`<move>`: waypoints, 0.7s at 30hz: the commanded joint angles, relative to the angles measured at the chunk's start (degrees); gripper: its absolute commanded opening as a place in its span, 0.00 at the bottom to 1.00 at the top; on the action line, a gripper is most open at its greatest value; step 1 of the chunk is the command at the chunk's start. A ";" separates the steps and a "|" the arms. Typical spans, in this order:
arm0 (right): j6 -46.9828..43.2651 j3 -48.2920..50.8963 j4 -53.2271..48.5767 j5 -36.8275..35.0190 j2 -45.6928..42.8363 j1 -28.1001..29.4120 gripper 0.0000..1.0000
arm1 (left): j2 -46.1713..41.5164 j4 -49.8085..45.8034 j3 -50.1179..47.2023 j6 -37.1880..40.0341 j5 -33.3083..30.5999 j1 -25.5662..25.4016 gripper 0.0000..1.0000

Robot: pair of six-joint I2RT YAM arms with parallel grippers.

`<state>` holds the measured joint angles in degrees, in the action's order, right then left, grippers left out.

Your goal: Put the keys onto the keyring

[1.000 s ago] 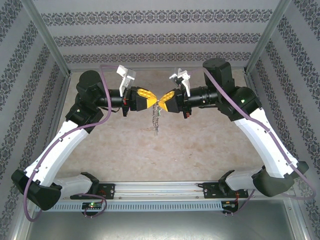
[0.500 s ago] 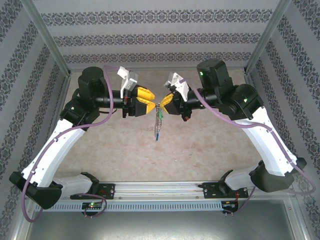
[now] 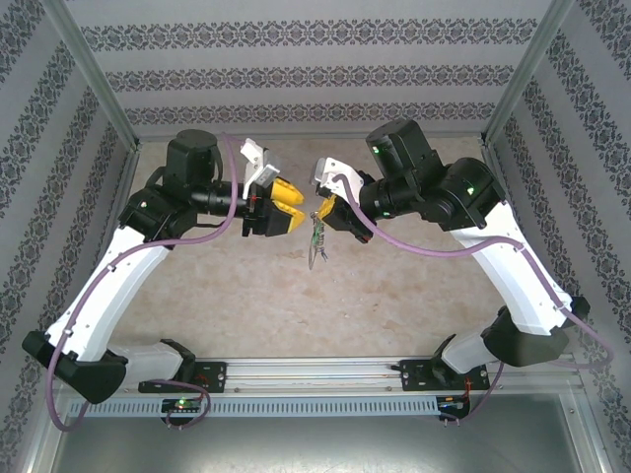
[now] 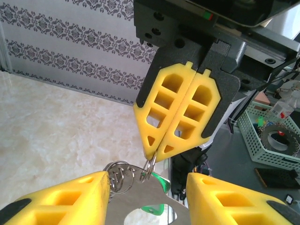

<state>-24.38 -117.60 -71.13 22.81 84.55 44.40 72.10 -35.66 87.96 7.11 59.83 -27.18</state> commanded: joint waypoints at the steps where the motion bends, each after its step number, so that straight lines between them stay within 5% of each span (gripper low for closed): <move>1: -1.36 -1.94 -0.67 -0.64 0.60 1.00 0.00 | 1.14 -4.40 2.86 4.23 -0.03 -1.11 0.46; 8: -0.39 -1.38 0.89 1.51 0.62 1.24 0.00 | 3.87 -7.96 4.72 7.17 -1.00 -3.33 0.45; 13: -0.22 -2.42 0.73 2.36 1.38 1.08 0.00 | 4.35 -7.27 3.87 7.41 -1.55 -4.15 0.34; 15: -0.21 -2.87 0.55 2.90 1.64 1.06 0.00 | 4.06 -6.30 3.17 7.05 -1.58 -4.15 0.26; 17: -0.22 -2.97 0.55 3.03 1.89 0.97 0.00 | 3.94 -5.58 2.76 6.67 -1.23 -4.21 0.04; 21: 0.77 -2.19 1.67 3.99 1.45 0.51 0.00 | 3.06 -3.87 2.35 5.91 -1.46 -4.11 0.00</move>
<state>-24.23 -118.78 -72.36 23.22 86.11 44.75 76.23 -41.98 90.87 13.32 58.57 -30.70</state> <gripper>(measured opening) 0.065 0.043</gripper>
